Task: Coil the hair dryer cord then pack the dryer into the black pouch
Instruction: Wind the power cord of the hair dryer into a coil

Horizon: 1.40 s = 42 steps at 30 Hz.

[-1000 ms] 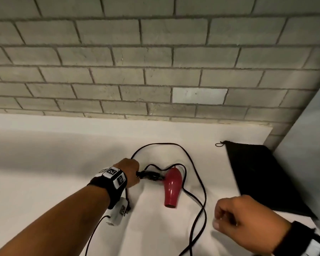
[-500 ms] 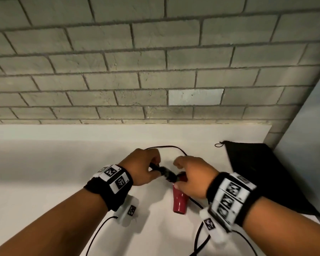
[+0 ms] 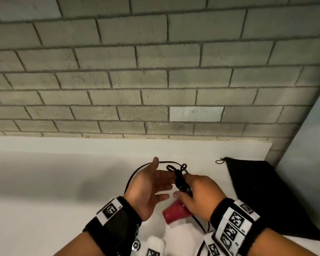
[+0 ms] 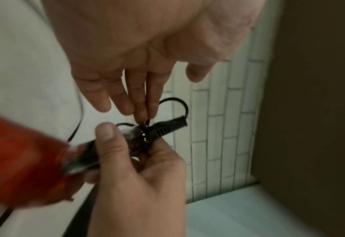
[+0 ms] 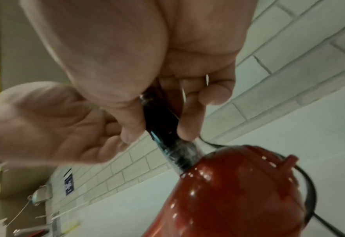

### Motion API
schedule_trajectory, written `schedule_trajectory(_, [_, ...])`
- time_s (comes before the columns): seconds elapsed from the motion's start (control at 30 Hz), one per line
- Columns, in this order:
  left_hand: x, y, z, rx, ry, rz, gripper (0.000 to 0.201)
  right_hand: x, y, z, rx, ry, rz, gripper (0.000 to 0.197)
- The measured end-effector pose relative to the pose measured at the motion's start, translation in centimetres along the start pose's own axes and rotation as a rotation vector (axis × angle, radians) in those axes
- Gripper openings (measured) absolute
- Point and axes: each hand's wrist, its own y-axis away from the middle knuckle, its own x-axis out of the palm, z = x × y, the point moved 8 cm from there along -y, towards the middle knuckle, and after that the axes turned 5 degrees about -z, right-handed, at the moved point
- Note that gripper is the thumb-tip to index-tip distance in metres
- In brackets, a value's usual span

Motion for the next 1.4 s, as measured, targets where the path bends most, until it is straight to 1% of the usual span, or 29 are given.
schedule_trajectory(0.03, [0.6,0.0,-0.7,0.044,-0.018,-0.001,0.066,-0.1,0.5,0.5,-0.026,0.032,-0.021,0.038])
schedule_trajectory(0.07, [1.2,0.0,-1.2,0.055,0.002,0.015,0.066,-0.2,0.9,0.9,-0.045,0.067,-0.037,0.038])
schedule_trajectory(0.13, [2.7,0.6,-1.9,0.003,0.115,0.074,0.064,-0.2,1.7,1.6,-0.069,0.124,-0.07,0.039])
schedule_trajectory(0.23, [4.1,1.2,-3.2,-0.021,0.369,0.151,0.051,-0.2,2.5,1.8,-0.076,0.124,-0.099,0.041])
schedule_trajectory(0.3, [4.6,1.4,-4.3,0.004,0.447,0.186,0.04,-0.3,2.9,1.5,-0.071,0.066,-0.131,0.042])
schedule_trajectory(0.4, [5.1,2.1,-5.6,0.043,0.422,0.218,0.029,-0.1,3.3,1.9,-0.094,0.059,-0.12,0.042])
schedule_trajectory(0.47, [5.3,2.7,-6.6,0.089,0.383,0.24,0.03,0.5,3.7,2.3,-0.091,0.064,-0.03,0.043])
schedule_trajectory(0.53, [5.5,3.5,-7.4,0.158,0.29,0.242,0.03,-0.4,4.2,2.7,-0.074,-0.02,0.041,0.047])
schedule_trajectory(0.57, [5.7,4.0,-7.6,0.187,0.238,0.249,0.028,-1.6,4.3,2.9,-0.068,-0.106,0.028,0.046])
schedule_trajectory(0.6, [5.9,4.6,-7.7,0.208,0.191,0.26,0.026,-3.3,4.2,3.2,-0.066,-0.213,-0.024,0.041])
schedule_trajectory(0.63, [6.2,5.1,-7.7,0.225,0.145,0.277,0.025,-5.3,3.8,3.3,-0.064,-0.334,-0.107,0.031])
schedule_trajectory(0.67, [6.5,5.6,-7.7,0.237,0.092,0.3,0.026,-7.5,3.3,3.2,-0.068,-0.466,-0.228,0.022])
schedule_trajectory(0.7, [6.8,6.1,-7.7,0.243,0.037,0.328,0.027,-9.8,2.7,3.2,-0.085,-0.572,-0.357,0.017])
schedule_trajectory(0.73, [7.1,6.6,-7.7,0.244,-0.009,0.365,0.027,-12.0,2.0,3.5,-0.119,-0.644,-0.441,0.021])
schedule_trajectory(0.77, [7.5,7.0,-7.7,0.239,-0.043,0.413,0.028,-13.5,1.4,4.3,-0.173,-0.683,-0.457,0.034])
schedule_trajectory(0.8, [7.9,7.5,-7.8,0.23,-0.068,0.469,0.029,-14.6,0.6,5.5,-0.249,-0.7,-0.406,0.051])
schedule_trajectory(0.83, [8.2,7.9,-7.8,0.219,-0.089,0.524,0.03,-15.1,0.0,6.9,-0.316,-0.686,-0.309,0.066])
schedule_trajectory(0.87, [8.4,8.3,-7.8,0.206,-0.11,0.573,0.032,-15.1,-0.6,8.0,-0.37,-0.659,-0.183,0.073])
schedule_trajectory(0.9, [8.6,8.7,-7.7,0.192,-0.128,0.616,0.033,-14.9,-1.0,9.0,-0.416,-0.643,-0.063,0.073])
schedule_trajectory(0.93, [8.6,9.0,-7.6,0.177,-0.142,0.656,0.034,-14.5,-1.3,9.6,-0.446,-0.653,0.039,0.063])
schedule_trajectory(0.97, [8.6,9.3,-7.4,0.164,-0.154,0.694,0.035,-14.3,-1.6,9.9,-0.453,-0.674,0.112,0.046])
schedule_trajectory(1.0, [8.6,9.6,-7.3,0.155,-0.162,0.728,0.036,-14.4,-1.9,10.1,-0.443,-0.687,0.151,0.027])
schedule_trajectory(1.03, [8.6,9.9,-7.2,0.153,-0.166,0.752,0.037,-14.6,-2.2,10.1,-0.425,-0.683,0.172,0.012])
schedule_trajectory(1.07, [8.6,10.0,-7.2,0.159,-0.16,0.763,0.037,-14.8,-2.4,10.1,-0.406,-0.678,0.188,0.005])
schedule_trajectory(1.1, [8.5,10.1,-7.2,0.17,-0.143,0.765,0.037,-15.0,-2.7,10.1,-0.38,-0.692,0.203,0.004])
schedule_trajectory(1.17, [8.4,9.8,-7.4,0.225,-0.109,0.739,0.037,-15.5,-3.0,10.2,-0.313,-0.769,0.224,0.003])
schedule_trajectory(1.23, [8.3,9.6,-7.3,0.293,-0.117,0.705,0.043,-16.0,-3.2,10.7,-0.295,-0.783,0.21,0.004])
schedule_trajectory(1.3, [8.5,9.6,-6.8,0.329,-0.134,0.708,0.051,-16.5,-3.4,11.1,-0.325,-0.698,0.17,0.009])
schedule_trajectory(1.4, [8.8,9.7,-5.9,0.298,-0.11,0.731,0.06,-18.1,-3.8,11.4,-0.369,-0.567,0.081,0.012])
